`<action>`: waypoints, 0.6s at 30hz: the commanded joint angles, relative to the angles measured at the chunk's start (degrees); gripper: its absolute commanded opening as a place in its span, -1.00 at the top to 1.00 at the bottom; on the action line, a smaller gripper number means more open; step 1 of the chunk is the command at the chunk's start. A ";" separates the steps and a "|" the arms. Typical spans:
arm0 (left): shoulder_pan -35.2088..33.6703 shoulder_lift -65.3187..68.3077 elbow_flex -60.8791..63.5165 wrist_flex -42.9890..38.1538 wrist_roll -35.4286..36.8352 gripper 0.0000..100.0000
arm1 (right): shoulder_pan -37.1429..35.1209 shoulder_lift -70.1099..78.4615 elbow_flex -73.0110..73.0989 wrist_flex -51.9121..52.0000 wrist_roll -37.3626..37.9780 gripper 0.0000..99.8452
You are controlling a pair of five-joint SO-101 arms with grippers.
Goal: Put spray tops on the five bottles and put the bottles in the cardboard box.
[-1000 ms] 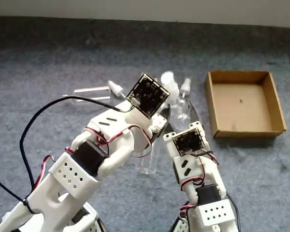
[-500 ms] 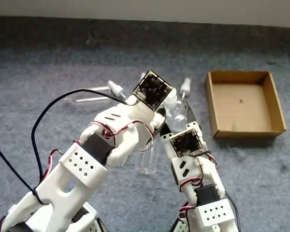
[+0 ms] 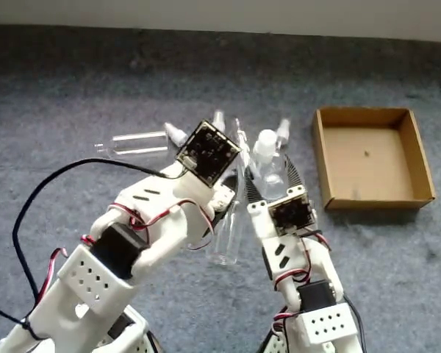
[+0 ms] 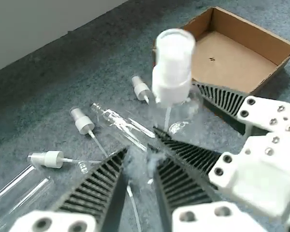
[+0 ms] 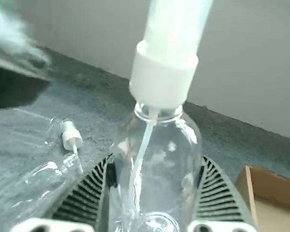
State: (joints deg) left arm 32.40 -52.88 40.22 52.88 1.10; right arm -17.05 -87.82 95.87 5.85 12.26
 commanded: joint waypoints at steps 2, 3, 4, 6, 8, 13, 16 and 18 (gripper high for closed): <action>-6.46 -4.62 -0.31 6.86 -0.62 0.99 | 7.08 -1.27 4.62 -1.10 -6.51 0.78; -7.96 -4.88 -0.40 7.91 -0.62 0.99 | 8.22 -1.27 4.62 -1.10 -6.51 0.78; -9.36 -5.05 -0.40 8.88 -0.53 0.99 | 9.36 -1.27 4.62 -1.10 -6.68 0.78; -12.88 -5.41 -0.57 10.64 -0.35 0.99 | 11.65 -1.19 4.62 -1.01 -6.68 0.78; -16.66 -6.20 -0.40 11.78 -0.26 0.99 | 14.46 -0.92 4.53 -0.31 -6.86 0.78; -22.46 -10.86 -0.31 17.32 -0.26 0.99 | 17.27 -0.84 -4.00 14.46 -6.95 0.78; -23.08 -13.85 -0.22 20.31 -0.26 0.99 | 17.27 -0.84 -10.42 22.02 -6.77 0.78; -23.08 -15.52 0.57 21.89 -0.26 0.99 | 17.27 -0.75 -13.58 23.69 -6.59 0.78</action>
State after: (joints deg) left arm 10.24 -64.84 40.22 71.96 1.19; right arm -0.53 -87.82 89.80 26.68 5.76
